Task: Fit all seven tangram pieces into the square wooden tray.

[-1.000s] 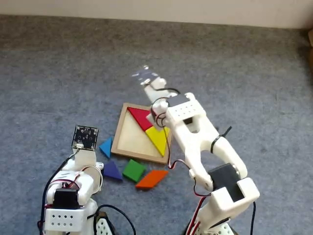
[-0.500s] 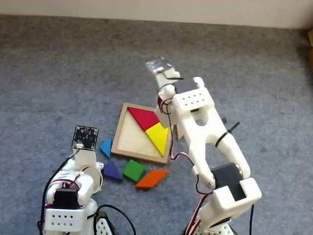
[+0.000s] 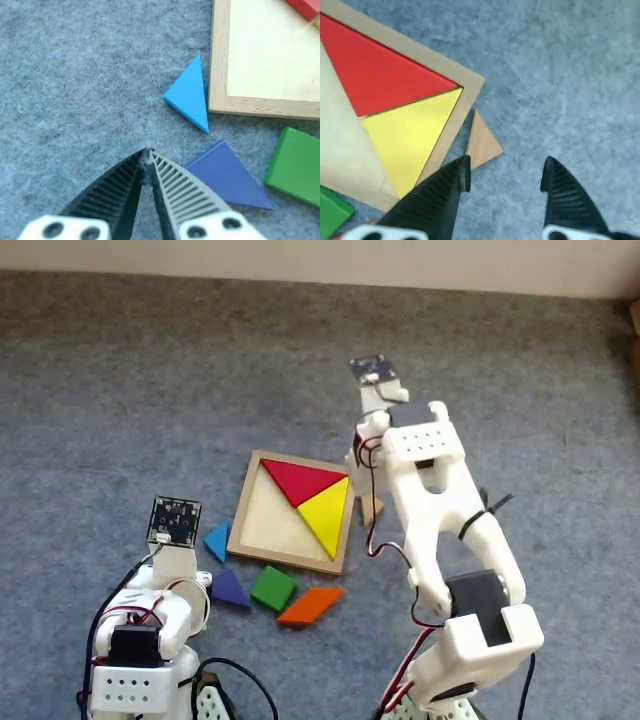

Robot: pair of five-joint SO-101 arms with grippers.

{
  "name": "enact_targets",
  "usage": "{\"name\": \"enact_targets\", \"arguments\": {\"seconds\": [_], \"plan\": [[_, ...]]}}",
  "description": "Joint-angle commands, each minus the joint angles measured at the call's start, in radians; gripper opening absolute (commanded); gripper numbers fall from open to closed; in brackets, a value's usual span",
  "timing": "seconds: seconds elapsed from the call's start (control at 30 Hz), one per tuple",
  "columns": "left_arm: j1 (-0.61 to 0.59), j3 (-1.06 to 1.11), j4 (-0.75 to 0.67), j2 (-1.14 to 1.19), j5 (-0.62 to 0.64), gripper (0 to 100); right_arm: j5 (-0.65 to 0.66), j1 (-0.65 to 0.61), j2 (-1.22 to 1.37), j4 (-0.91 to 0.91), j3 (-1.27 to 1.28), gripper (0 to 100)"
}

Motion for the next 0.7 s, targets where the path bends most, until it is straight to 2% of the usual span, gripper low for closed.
{"name": "enact_targets", "arguments": {"seconds": [0.0, 0.67], "plan": [[-0.01, 0.019, 0.005, -0.053, 0.005, 1, -0.008, -0.013, -0.053, -0.068, 0.01, 23.8], [-0.01, 0.019, 0.005, -0.053, 0.005, 1, -0.003, -0.067, 0.208, -0.004, -0.116, 23.8]]}}
